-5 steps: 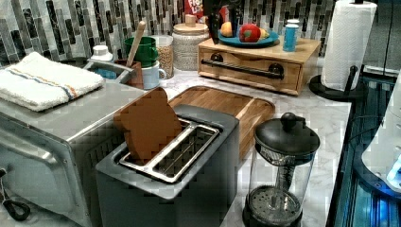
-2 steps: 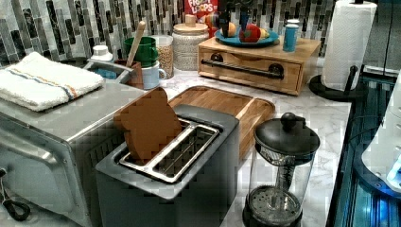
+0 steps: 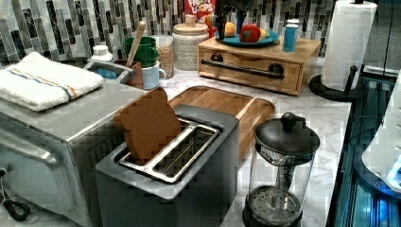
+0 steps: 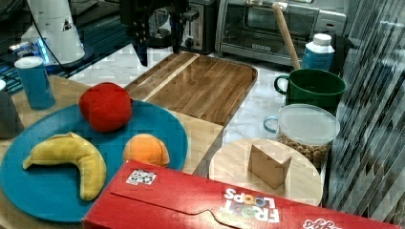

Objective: Open the drawer.

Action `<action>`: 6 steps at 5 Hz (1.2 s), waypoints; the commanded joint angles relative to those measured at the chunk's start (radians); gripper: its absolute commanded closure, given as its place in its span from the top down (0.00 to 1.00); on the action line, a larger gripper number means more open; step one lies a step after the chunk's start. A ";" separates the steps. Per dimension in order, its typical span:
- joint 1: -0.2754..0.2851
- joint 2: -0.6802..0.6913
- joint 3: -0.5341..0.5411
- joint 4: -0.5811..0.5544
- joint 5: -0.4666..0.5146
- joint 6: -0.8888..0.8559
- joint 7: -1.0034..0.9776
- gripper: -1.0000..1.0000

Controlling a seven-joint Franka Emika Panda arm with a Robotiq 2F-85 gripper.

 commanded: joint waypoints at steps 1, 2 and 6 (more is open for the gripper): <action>0.003 0.060 0.019 -0.116 -0.018 0.134 -0.136 1.00; -0.013 0.087 0.020 -0.167 -0.019 0.231 -0.121 1.00; 0.001 0.161 0.010 -0.204 -0.082 0.371 -0.059 1.00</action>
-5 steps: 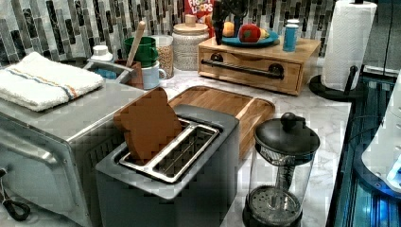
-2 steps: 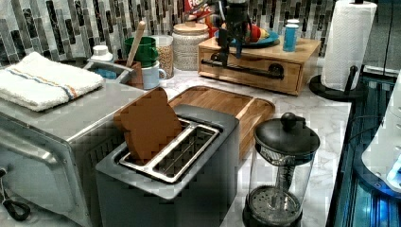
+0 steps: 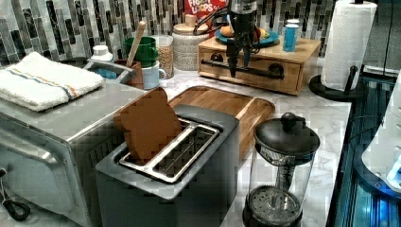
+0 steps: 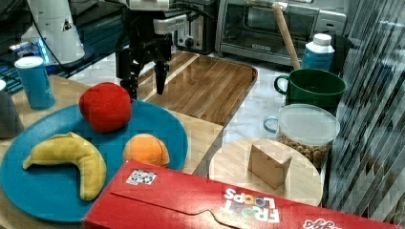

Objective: Open the drawer.

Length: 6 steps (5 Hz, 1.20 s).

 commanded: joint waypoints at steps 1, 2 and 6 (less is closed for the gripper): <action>0.004 0.115 0.036 0.022 0.061 0.123 -0.030 1.00; 0.020 0.144 0.041 0.026 0.077 0.161 -0.020 1.00; 0.119 0.098 0.140 0.035 0.132 0.023 0.201 1.00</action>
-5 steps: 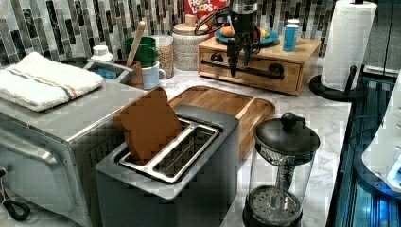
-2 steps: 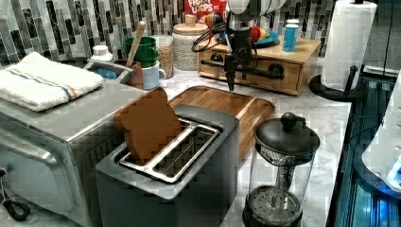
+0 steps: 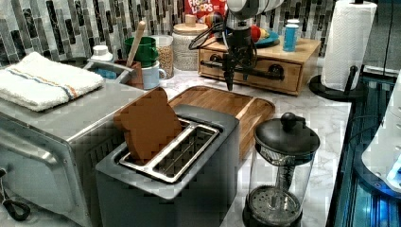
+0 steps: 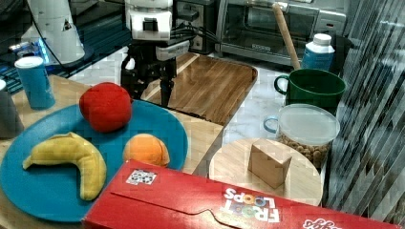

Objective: Open the drawer.

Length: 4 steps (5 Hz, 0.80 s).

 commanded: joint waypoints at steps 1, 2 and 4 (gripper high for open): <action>0.107 -0.011 0.200 0.006 0.019 0.029 0.213 1.00; 0.170 -0.028 0.186 -0.010 0.034 0.014 0.222 1.00; 0.220 -0.076 0.236 -0.011 0.032 -0.057 0.307 1.00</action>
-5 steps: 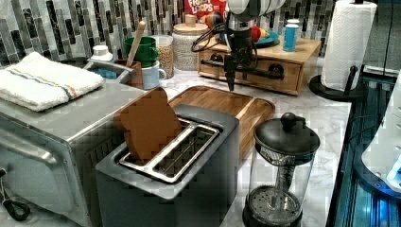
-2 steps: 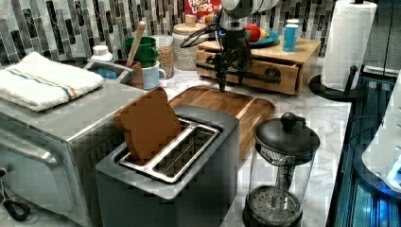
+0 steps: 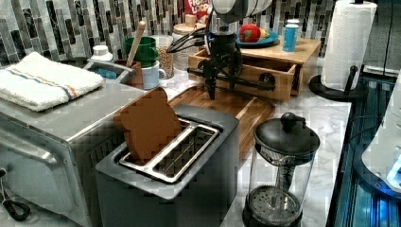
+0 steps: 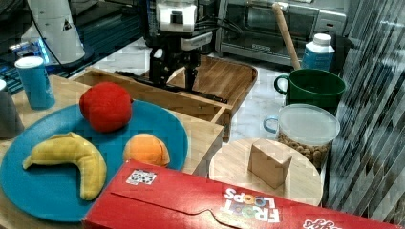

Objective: Open the drawer.

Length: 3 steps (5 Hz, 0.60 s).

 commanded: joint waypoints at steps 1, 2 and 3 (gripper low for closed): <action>0.201 -0.073 0.129 -0.008 -0.061 -0.007 0.181 1.00; 0.231 -0.049 0.137 0.022 -0.100 -0.014 0.279 1.00; 0.235 -0.045 0.146 0.036 -0.103 -0.018 0.297 1.00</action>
